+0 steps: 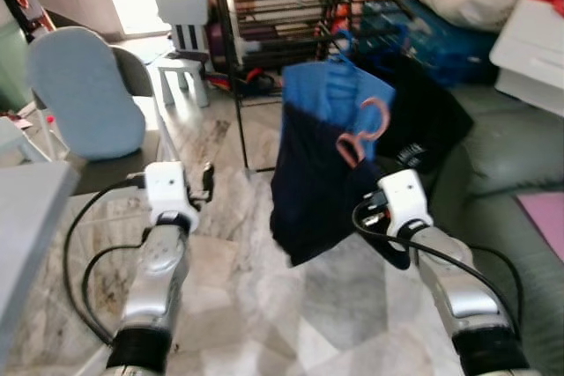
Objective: Hang hanger
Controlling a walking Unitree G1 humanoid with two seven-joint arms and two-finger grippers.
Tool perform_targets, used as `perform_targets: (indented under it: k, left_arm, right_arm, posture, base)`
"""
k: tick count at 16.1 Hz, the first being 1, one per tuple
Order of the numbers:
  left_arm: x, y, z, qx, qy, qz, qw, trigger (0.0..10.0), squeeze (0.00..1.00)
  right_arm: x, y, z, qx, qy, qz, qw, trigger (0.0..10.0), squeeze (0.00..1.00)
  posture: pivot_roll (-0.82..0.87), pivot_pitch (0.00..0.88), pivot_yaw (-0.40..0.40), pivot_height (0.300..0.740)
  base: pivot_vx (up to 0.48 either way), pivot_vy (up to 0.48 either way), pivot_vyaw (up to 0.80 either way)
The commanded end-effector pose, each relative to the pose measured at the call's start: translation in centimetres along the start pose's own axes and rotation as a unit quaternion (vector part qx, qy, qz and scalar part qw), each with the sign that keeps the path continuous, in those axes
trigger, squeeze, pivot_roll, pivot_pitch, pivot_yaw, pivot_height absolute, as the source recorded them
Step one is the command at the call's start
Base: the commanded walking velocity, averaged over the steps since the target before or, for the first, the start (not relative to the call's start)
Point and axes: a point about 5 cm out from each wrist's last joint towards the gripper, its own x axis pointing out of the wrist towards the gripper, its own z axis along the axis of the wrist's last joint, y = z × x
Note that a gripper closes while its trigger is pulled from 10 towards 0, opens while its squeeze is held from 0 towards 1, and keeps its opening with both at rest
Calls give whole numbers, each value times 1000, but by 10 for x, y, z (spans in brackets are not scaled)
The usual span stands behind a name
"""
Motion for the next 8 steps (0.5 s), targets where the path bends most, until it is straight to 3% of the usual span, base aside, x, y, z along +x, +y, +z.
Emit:
perform_targets:
  k: [1,2,3,6,8]
  left_arm:
    - [-5,9,-7,1,18,19,1000,10000,0]
    - [-21,16,-17,28,28,19,999,10000,0]
    - [-28,19,-22,43,32,22,998,10000,0]
    - [-39,23,-29,61,34,43,997,10000,0]
    - [-44,23,-30,94,27,13,995,10000,0]
  right_arm:
    - [-2,0,11,6,-30,-8,1000,10000,0]
    - [-6,3,2,13,-23,-22,999,10000,0]
    - [-7,5,-4,15,-19,-25,999,10000,0]
    - [-8,5,-8,15,-14,-31,999,10000,0]
    - [-5,2,-10,29,-1,-46,999,10000,0]
  posture:
    - [-164,0,55,740]
    - [-142,0,58,740]
    - [-129,0,58,740]
    - [-104,0,51,740]
    - [-86,0,49,740]
  base:
    - [0,0,0]
    - [0,0,0]
    - [0,0,0]
    - [0,0,0]
    - [0,0,0]
